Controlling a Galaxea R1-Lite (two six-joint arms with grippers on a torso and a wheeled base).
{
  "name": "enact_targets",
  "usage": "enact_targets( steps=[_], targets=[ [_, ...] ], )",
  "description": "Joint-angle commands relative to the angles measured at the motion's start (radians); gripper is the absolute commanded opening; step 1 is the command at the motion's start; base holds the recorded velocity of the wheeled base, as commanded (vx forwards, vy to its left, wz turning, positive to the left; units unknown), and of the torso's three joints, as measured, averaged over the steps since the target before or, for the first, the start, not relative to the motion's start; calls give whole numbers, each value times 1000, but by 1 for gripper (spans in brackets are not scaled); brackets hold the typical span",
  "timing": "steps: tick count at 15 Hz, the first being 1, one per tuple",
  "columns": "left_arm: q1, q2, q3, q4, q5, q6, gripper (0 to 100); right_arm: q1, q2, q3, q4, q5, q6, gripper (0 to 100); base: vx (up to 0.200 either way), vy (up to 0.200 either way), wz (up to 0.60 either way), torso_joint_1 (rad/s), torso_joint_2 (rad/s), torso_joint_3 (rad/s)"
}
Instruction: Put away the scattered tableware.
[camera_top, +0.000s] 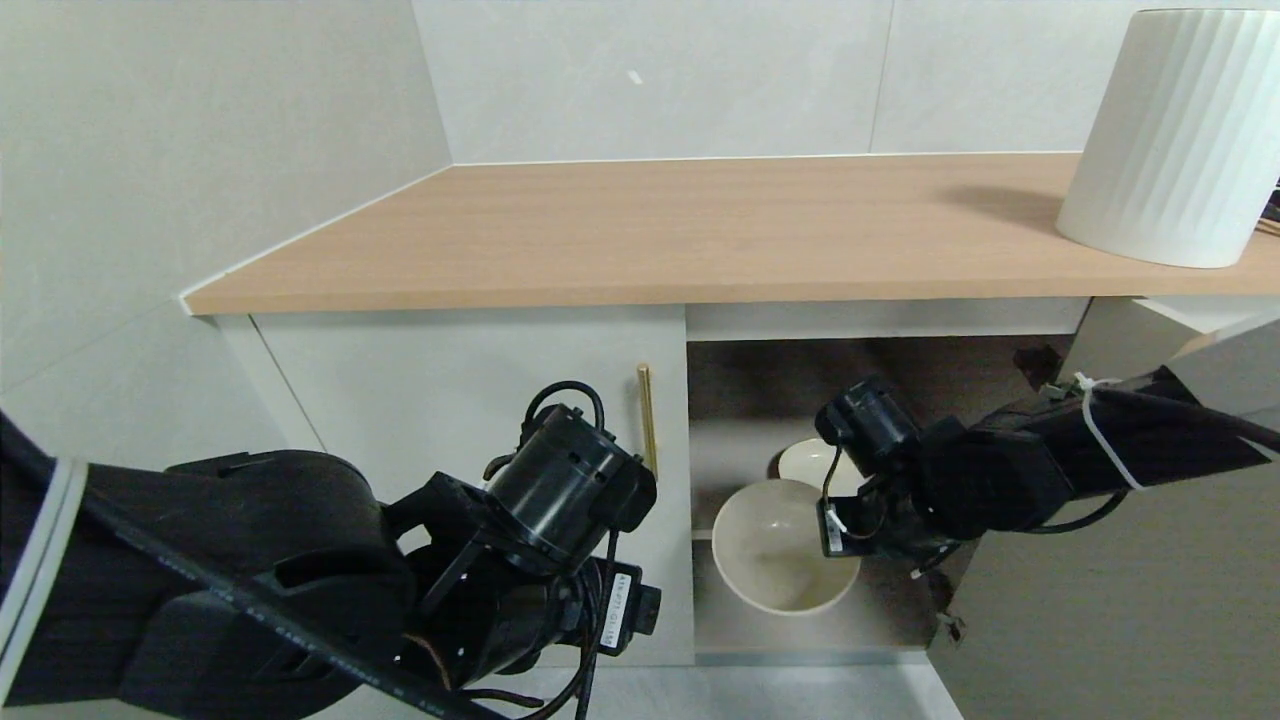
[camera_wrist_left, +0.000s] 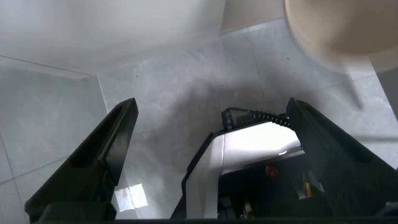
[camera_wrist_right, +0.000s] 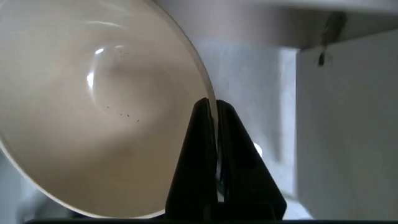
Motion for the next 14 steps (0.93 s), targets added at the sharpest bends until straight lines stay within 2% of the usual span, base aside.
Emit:
enact_targets(
  steps=[1,6,10,14],
  targets=[
    [0,-5,0,0,1,0,100,-66,92,-94,-1,-19,66,0,0,0,0,0,0,0],
    [0,-11,0,0,1,-2,100,-157,170,-209,-76,-22,196,0,0,0,0,0,0,0],
    [0,-11,-2,-2,1,-3,100,-203,221,-211,-201,-23,204,0,0,0,0,0,0,0],
    [0,-11,-3,-2,1,-14,100,-226,262,-241,-222,-48,217,0,0,0,0,0,0,0]
  ],
)
